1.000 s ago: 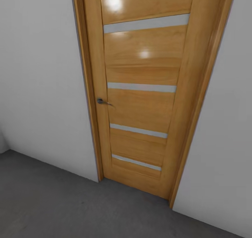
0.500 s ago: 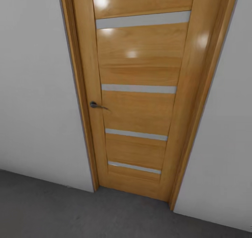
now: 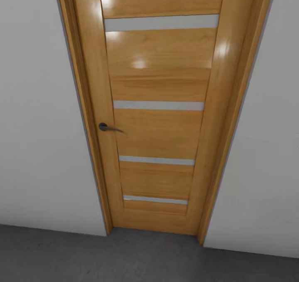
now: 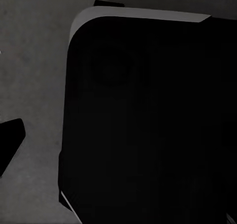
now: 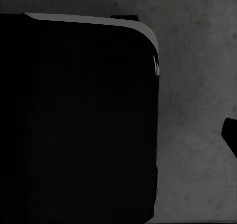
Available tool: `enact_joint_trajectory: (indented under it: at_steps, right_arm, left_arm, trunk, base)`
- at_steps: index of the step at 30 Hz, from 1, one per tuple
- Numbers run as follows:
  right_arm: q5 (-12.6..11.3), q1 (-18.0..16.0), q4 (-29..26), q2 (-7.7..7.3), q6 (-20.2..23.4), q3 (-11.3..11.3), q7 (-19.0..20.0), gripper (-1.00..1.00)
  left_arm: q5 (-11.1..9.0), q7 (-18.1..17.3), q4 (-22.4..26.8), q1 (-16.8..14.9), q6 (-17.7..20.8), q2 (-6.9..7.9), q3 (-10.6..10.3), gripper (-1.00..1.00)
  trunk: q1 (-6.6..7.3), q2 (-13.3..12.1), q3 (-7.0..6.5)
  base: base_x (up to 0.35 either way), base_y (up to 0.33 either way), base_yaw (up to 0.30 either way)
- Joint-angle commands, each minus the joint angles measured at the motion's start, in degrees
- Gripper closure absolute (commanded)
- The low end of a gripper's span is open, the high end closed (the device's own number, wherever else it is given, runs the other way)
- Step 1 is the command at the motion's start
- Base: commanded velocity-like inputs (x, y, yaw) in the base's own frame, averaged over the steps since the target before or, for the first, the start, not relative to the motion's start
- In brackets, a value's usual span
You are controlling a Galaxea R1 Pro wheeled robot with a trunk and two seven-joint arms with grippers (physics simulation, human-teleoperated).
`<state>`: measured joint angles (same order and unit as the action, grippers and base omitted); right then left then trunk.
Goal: Move the two storage containers from the living room to the garage. In the garage, place one container on the floor and stack the other container on top of it (either order is fine).
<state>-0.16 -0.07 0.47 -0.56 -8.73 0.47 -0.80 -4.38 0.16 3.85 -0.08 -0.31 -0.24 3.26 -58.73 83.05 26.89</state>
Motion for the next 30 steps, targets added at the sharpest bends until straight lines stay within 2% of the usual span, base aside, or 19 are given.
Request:
enact_joint_trajectory:
  at_steps: [1,13,30]
  right_arm:
    - [-0.01,-0.02,0.05,0.01,-0.24,0.05,-0.08,-1.0]
    - [-0.01,-0.02,0.05,-0.03,-0.24,0.01,-0.08,-1.0]
    - [0.07,-0.02,0.05,0.02,-0.24,0.05,-0.08,-1.0]
  left_arm:
    - [-0.45,0.02,0.03,-0.01,-0.04,-0.02,0.3,-1.0]
    - [-0.45,0.02,0.1,-0.01,-0.03,-0.02,0.26,-1.0]
    - [-0.45,0.17,0.1,-0.01,-0.04,-0.02,0.26,-1.0]
  trunk:
    - [0.0,0.02,0.04]
    - [0.0,0.02,0.04]
    - [0.0,0.02,0.04]
  base:
    - [0.007,0.038,-0.243]
    - [0.002,0.009,-0.219]
    - [0.0,0.003,-0.009]
